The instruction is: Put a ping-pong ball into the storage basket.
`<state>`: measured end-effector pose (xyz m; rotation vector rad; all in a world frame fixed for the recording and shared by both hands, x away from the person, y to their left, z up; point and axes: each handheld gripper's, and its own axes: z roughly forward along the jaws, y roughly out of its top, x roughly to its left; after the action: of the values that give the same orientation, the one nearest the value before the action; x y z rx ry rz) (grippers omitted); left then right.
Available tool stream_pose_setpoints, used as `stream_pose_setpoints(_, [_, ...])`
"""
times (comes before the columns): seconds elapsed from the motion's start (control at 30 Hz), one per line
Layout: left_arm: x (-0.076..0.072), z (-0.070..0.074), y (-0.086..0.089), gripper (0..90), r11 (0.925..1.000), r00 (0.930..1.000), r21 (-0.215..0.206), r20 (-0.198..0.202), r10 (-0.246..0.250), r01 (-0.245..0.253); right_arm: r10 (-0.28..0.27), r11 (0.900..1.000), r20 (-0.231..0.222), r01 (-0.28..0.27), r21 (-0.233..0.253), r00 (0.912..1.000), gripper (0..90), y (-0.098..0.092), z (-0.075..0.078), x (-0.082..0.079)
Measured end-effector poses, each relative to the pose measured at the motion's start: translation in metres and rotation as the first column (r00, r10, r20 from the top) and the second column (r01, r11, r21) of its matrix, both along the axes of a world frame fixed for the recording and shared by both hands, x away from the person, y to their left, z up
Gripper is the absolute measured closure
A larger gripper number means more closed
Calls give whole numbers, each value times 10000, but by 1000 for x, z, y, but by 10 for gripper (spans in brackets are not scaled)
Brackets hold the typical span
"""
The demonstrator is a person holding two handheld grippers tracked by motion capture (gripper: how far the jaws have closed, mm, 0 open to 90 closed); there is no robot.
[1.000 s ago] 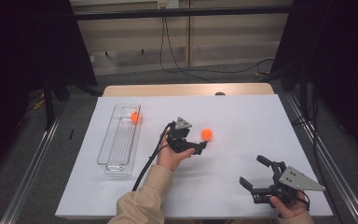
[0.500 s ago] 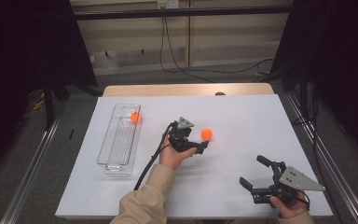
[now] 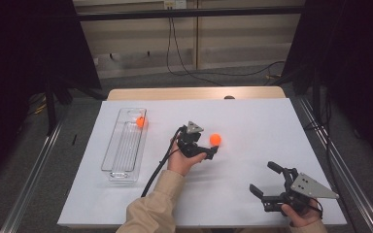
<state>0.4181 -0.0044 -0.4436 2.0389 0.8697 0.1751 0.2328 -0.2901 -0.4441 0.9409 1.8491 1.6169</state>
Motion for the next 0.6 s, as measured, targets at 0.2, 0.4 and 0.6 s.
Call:
stream_pose_setpoints(0.2, [1, 0, -2, 86, 10000, 10000, 82, 76, 4, -5, 0, 10000, 54, 0, -6, 10000, 26, -1, 0, 0])
stream_pose_setpoints(0.4, [3, -2, -4, 86, 10000, 10000, 61, 29, 43, -44, 3, 10000, 25, -3, -4, 10000, 26, -1, 0, 0])
stream_pose_setpoints(0.6, [3, -2, -8, 86, 9999, 9999, 95, 57, -94, 94, -8, 10000, 54, 8, -17, 10000, 26, -1, 0, 0])
